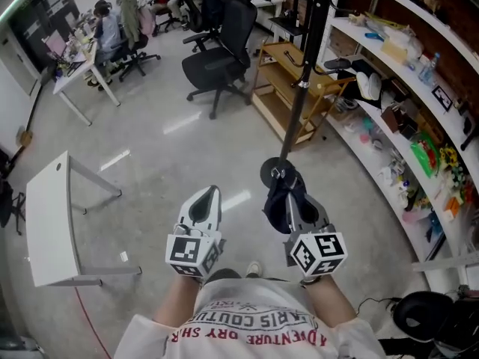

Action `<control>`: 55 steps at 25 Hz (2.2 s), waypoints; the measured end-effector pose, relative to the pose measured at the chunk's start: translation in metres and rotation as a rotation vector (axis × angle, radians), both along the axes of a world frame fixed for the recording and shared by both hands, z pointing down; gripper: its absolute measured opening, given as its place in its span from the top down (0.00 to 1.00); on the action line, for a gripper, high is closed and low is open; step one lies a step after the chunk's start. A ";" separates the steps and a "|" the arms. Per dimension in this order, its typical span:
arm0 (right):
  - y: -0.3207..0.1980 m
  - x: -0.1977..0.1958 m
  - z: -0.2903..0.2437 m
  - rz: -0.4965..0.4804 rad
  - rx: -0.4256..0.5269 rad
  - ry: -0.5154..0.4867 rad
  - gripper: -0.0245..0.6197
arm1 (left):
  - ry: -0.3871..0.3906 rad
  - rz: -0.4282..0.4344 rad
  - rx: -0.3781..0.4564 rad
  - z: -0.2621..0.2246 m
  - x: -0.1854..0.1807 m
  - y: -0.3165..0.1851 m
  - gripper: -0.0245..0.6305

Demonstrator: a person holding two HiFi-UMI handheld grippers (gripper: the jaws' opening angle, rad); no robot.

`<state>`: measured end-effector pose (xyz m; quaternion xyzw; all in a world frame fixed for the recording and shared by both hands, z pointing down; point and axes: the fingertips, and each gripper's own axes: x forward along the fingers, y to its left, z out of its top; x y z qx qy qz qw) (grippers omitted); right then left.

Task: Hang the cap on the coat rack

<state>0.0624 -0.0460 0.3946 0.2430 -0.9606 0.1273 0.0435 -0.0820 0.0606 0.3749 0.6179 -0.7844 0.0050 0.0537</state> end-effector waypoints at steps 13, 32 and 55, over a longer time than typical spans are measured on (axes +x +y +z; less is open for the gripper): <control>-0.094 -0.041 0.015 0.108 -0.013 0.017 0.93 | 0.026 0.129 -0.015 0.017 -0.050 -0.127 0.95; -0.262 -0.173 0.012 0.476 0.010 0.079 0.93 | 0.049 0.518 -0.025 0.019 -0.191 -0.363 0.96; -0.371 -0.192 0.082 0.704 -0.011 0.229 0.93 | 0.093 0.752 -0.154 0.082 -0.189 -0.438 0.96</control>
